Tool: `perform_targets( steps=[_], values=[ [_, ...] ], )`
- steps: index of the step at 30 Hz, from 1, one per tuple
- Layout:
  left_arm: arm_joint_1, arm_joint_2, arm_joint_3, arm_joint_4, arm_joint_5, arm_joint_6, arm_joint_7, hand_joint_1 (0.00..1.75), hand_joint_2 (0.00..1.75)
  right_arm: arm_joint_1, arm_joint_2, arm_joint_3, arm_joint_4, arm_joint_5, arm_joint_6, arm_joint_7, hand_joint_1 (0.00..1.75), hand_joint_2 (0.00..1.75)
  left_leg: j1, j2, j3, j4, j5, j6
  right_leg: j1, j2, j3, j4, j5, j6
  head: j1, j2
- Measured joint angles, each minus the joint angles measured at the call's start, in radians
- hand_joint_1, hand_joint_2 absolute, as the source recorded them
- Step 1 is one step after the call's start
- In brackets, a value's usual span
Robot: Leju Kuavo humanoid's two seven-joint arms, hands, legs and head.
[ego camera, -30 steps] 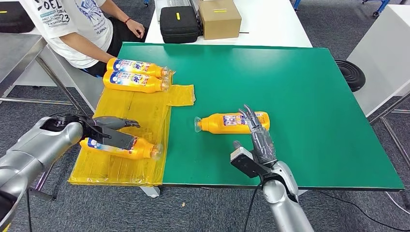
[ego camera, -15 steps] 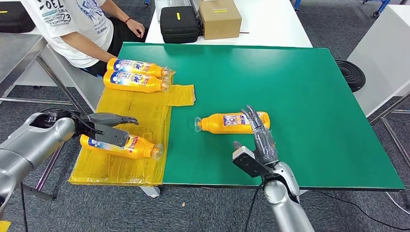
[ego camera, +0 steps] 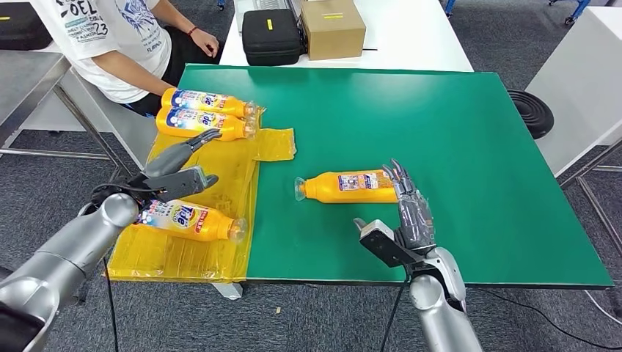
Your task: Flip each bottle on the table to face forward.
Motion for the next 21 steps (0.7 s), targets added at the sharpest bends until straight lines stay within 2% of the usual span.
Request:
perform_targets(
  steps=[7,21],
  values=[
    [0.042,-0.032,0.073,-0.009,-0.005,-0.001,0.005,0.0,1.75,0.0,0.0,-0.018,0.0,0.008,0.0,0.0,0.0,1.75,0.001,0.0,0.0,0.0,0.0,0.0,0.0,0.0,0.0,0.0,0.0,0.0,0.0,0.0],
    [0.05,-0.046,0.095,-0.013,-0.006,-0.002,0.005,0.0,1.75,0.0,0.0,-0.027,0.0,0.008,0.0,0.0,0.0,1.75,0.0,0.0,0.0,0.0,0.0,0.0,0.0,0.0,0.0,0.0,0.0,0.0,0.0,0.0]
  ],
)
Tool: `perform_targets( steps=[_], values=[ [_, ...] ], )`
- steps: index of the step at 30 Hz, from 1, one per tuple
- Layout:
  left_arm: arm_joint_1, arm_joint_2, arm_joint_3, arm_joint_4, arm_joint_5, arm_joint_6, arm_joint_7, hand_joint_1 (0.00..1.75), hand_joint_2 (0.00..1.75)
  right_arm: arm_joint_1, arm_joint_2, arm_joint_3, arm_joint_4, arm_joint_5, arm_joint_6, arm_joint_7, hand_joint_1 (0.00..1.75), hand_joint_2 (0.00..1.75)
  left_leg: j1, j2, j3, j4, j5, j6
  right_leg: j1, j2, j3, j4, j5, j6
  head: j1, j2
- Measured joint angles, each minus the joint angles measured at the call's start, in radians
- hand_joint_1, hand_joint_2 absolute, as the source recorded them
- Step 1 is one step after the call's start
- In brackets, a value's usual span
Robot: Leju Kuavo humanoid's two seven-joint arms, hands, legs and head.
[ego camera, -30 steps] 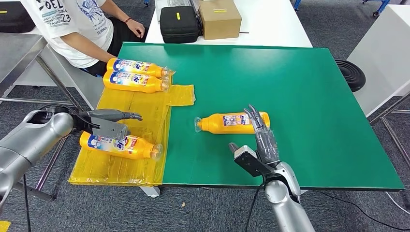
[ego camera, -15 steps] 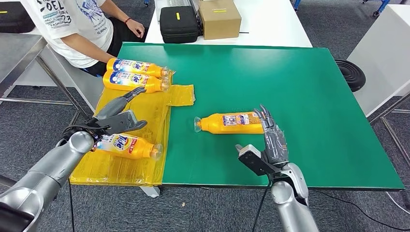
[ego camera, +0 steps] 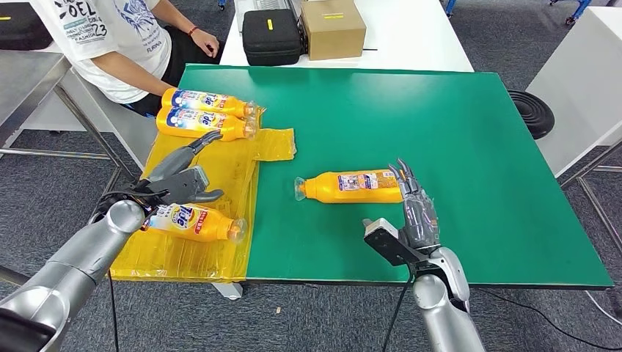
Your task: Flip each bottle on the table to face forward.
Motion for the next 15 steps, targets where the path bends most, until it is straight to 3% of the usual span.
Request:
perform_targets(
  steps=[12,15],
  values=[
    [0.004,-0.003,0.009,-0.001,0.004,0.005,-0.003,0.0,1.75,-0.003,0.0,0.0,0.001,0.007,0.006,0.007,0.0,1.75,0.0,0.0,-0.001,0.0,0.0,0.0,0.0,0.0,0.0,0.0,0.0,0.0,0.0,0.0],
    [0.069,-0.041,0.058,-0.041,0.077,0.104,-0.064,0.0,1.75,-0.111,-0.028,0.022,0.094,0.122,0.089,0.118,0.0,1.75,-0.002,0.004,-0.001,-0.001,0.0,0.0,-0.002,0.006,0.0,0.0,0.002,0.002,-0.003,0.0]
  ],
)
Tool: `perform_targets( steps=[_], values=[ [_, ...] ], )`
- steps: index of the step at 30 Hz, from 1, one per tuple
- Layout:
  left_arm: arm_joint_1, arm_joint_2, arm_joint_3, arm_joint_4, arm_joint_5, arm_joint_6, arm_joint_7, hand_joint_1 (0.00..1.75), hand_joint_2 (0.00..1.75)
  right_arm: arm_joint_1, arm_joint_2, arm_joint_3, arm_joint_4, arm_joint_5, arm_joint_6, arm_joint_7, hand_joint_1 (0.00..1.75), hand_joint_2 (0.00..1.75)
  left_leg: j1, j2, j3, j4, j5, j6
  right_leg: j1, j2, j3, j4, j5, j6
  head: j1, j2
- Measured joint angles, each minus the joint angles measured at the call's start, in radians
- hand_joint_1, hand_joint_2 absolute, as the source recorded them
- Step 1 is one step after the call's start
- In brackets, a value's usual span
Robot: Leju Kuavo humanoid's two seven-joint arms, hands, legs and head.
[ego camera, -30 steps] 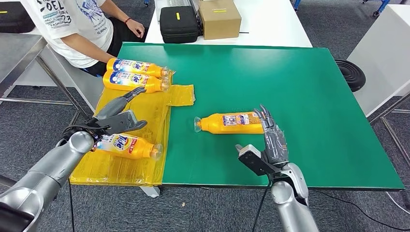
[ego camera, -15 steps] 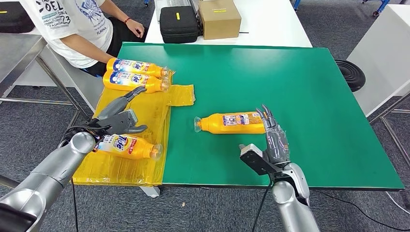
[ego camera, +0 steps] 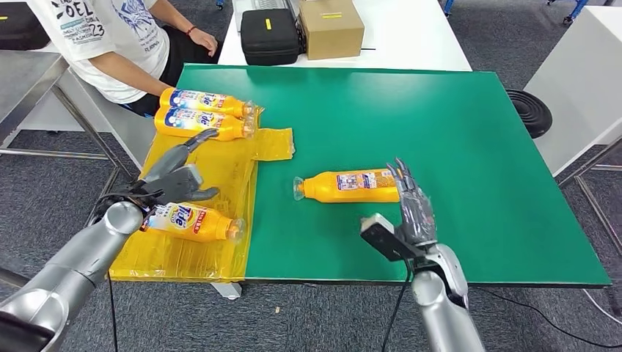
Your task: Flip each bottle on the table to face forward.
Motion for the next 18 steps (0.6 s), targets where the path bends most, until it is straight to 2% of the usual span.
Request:
perform_targets(
  steps=[2,3,5,7,11,18],
  values=[
    [0.082,-0.065,0.071,-0.061,0.045,0.113,-0.054,0.0,1.75,-0.169,-0.048,0.032,0.207,0.091,0.041,0.07,0.0,1.75,-0.001,0.002,0.001,0.0,0.002,0.003,-0.002,0.004,-0.001,-0.001,0.002,0.003,-0.004,0.0],
    [0.121,-0.096,0.095,-0.088,0.046,0.147,-0.067,0.0,1.75,-0.25,-0.071,0.044,0.314,0.107,0.033,0.069,0.0,1.75,-0.001,0.0,0.0,0.001,0.004,0.005,-0.003,0.002,-0.001,-0.002,0.003,0.004,-0.002,0.0],
    [0.184,-0.136,0.122,-0.128,0.039,0.173,-0.073,0.0,1.75,-0.365,-0.101,0.059,0.473,0.11,0.008,0.042,0.0,1.75,-0.001,-0.005,-0.002,0.001,0.006,0.007,-0.003,-0.004,-0.001,-0.003,0.003,0.005,0.002,0.0],
    [0.222,-0.156,0.145,-0.154,0.039,0.179,-0.074,0.0,1.75,-0.434,-0.115,0.073,0.581,0.111,-0.006,0.033,0.0,1.75,-0.001,-0.006,-0.003,0.001,0.006,0.007,-0.003,-0.005,0.0,-0.003,0.004,0.006,0.004,0.0],
    [0.249,-0.177,0.183,-0.182,0.047,0.175,-0.07,0.0,1.75,-0.489,-0.126,0.085,0.709,0.097,-0.015,0.022,0.0,1.75,-0.001,-0.008,-0.003,0.001,0.006,0.007,-0.001,-0.007,0.0,-0.002,0.004,0.006,0.004,0.0],
    [0.272,-0.199,0.213,-0.206,0.047,0.165,-0.068,0.0,1.75,-0.514,-0.133,0.086,0.791,0.071,-0.028,-0.002,0.0,1.75,0.0,-0.008,-0.004,0.001,0.006,0.007,-0.001,-0.007,-0.001,-0.002,0.003,0.006,0.004,0.0]
  ],
)
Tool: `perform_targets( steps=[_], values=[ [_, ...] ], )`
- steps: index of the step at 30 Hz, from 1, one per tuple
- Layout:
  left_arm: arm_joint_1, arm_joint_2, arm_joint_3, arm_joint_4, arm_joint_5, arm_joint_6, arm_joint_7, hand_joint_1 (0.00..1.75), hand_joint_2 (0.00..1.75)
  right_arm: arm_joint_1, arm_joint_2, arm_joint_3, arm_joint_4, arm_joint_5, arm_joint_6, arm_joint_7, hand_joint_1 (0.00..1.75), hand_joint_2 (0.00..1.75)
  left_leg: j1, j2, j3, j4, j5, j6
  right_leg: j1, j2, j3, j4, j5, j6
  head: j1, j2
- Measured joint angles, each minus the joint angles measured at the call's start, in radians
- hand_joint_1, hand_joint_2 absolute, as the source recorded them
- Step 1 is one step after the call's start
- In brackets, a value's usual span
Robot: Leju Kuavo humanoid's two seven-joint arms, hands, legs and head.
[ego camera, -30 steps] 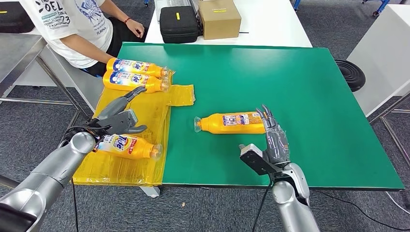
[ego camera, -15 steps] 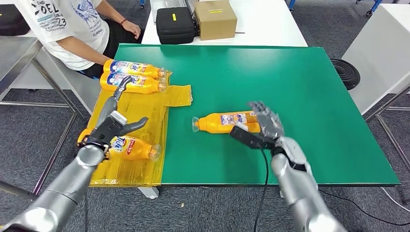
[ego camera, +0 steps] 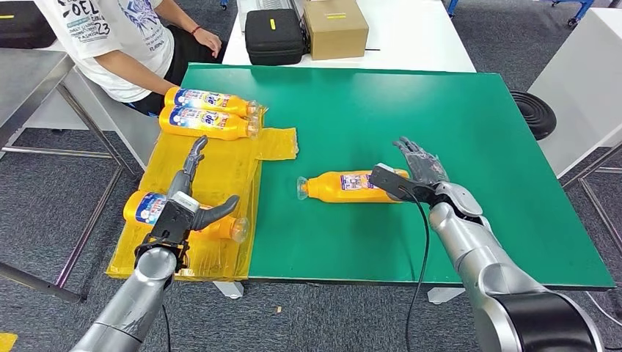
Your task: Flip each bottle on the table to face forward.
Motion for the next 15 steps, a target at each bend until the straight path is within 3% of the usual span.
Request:
perform_targets(
  steps=[15],
  values=[
    [0.012,-0.01,0.014,-0.02,0.0,-0.009,0.001,0.0,1.75,-0.012,-0.003,0.0,0.054,-0.029,0.036,-0.027,0.0,1.75,0.0,0.0,0.0,0.0,0.0,0.0,0.0,0.0,0.0,0.0,0.0,0.0,0.0,0.0]
  ],
)
